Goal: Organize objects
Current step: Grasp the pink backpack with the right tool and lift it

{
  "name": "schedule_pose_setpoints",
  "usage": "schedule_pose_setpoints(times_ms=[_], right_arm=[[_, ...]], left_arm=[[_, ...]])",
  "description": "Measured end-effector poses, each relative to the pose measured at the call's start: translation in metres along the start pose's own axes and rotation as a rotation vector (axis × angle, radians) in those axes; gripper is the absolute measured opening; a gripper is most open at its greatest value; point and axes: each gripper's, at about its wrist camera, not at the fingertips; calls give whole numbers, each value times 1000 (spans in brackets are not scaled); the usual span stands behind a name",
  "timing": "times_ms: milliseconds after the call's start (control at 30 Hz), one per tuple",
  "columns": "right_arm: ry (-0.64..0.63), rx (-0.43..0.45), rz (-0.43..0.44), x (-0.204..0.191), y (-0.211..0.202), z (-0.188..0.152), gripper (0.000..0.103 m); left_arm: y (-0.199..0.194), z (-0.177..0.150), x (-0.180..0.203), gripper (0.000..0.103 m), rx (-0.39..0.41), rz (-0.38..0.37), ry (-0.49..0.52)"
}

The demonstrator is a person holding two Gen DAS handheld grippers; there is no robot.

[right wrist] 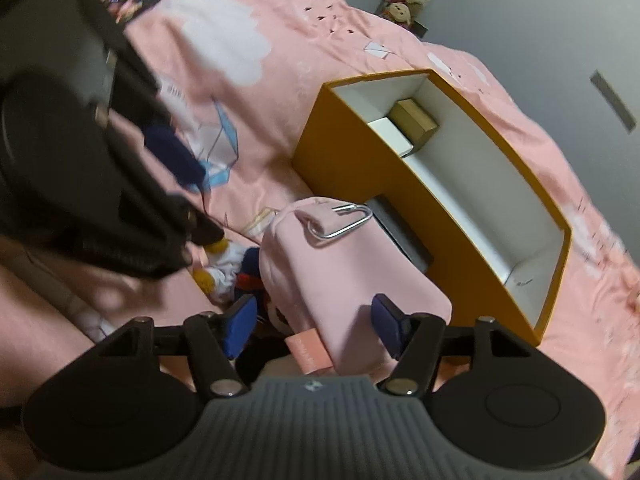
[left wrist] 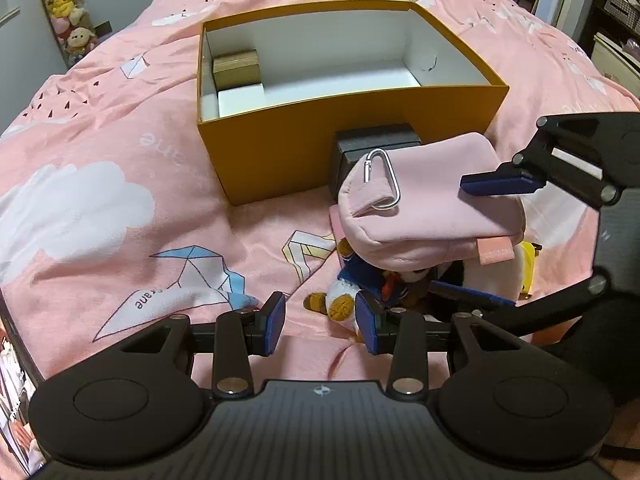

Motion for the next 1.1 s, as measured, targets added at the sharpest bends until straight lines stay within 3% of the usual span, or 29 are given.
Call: schedule_pose_setpoints(times_ms=[200, 433, 667, 867, 1100], right_arm=[[-21, -12, -88, -2, 6, 1, 59], [47, 21, -57, 13, -10, 3, 33], [294, 119, 150, 59, -42, 1, 29], [525, 216, 410, 89, -53, -10, 28], [790, 150, 632, 115, -14, -32, 29]], left_arm=[[0, 0, 0, 46, 3, -3, -1], [-4, 0, -2, 46, 25, -20, -19], [-9, 2, -5, 44, 52, -33, -39], [-13, 4, -4, 42, 71, -46, -46], [-10, 5, -2, 41, 63, -52, -45]])
Point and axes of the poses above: each gripper's, at about its wrist camera, not at the fingertips, and y roughly the way its jaws point, x to its right, z to its top, and after that the axes turned 13 degrees about -x, right-handed
